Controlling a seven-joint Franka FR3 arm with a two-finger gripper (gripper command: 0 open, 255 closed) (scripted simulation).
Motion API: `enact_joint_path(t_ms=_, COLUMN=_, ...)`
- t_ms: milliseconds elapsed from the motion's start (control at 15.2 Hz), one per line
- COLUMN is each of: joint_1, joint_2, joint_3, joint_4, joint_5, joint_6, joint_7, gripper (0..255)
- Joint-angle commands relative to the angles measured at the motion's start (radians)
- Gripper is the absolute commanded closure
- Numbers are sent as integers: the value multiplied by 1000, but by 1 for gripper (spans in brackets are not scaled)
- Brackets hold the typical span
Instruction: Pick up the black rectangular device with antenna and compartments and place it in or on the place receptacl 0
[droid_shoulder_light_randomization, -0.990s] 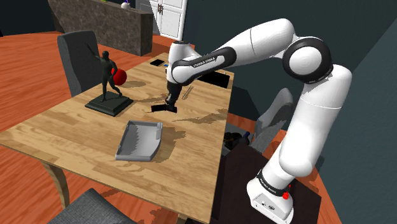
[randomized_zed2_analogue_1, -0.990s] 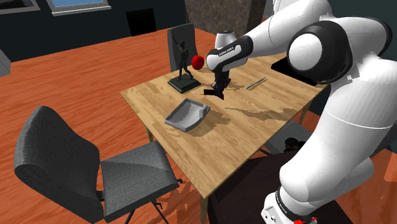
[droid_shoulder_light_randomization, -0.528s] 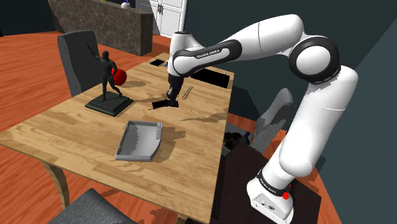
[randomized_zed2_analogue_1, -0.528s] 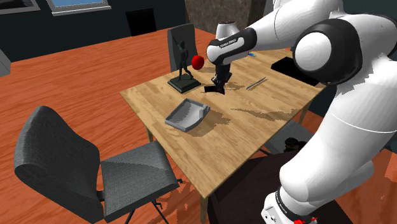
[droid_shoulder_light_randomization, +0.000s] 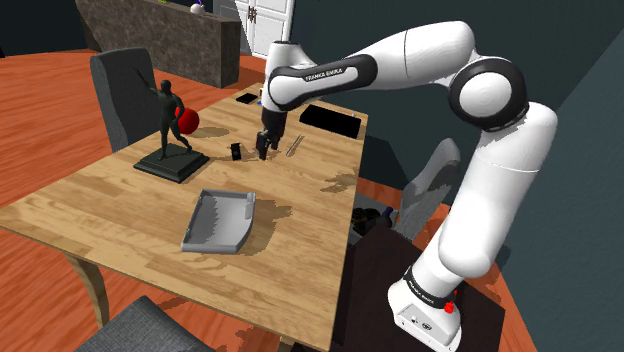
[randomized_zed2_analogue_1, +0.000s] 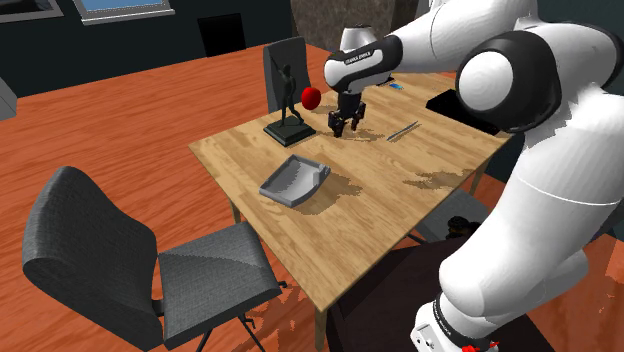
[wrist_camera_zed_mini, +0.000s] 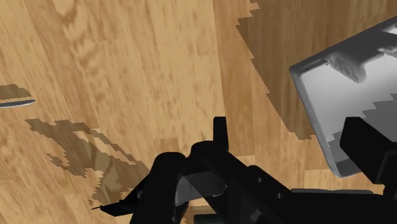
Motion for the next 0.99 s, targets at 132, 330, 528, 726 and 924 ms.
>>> enact_joint_path(t_ms=132, joint_1=-52, joint_2=136, joint_3=-7, joint_4=213, joint_5=127, joint_6=-75, joint_7=-55, gripper=0)
enact_joint_path(t_ms=330, joint_1=-98, joint_2=258, joint_3=-5, joint_4=400, joint_5=216, joint_6=-147, joint_7=-78, gripper=0)
enact_joint_path(t_ms=528, joint_1=-108, joint_2=298, joint_3=-1, joint_4=434, joint_5=236, joint_6=-144, joint_7=-82, gripper=0)
enact_joint_path(t_ms=726, joint_1=-103, joint_2=309, joint_3=1, joint_4=412, joint_5=237, joint_6=-110, joint_7=-83, gripper=0)
enact_joint_path(t_ms=924, joint_1=-99, joint_2=320, joint_3=2, joint_4=395, joint_5=238, joint_6=-81, joint_7=-84, gripper=0)
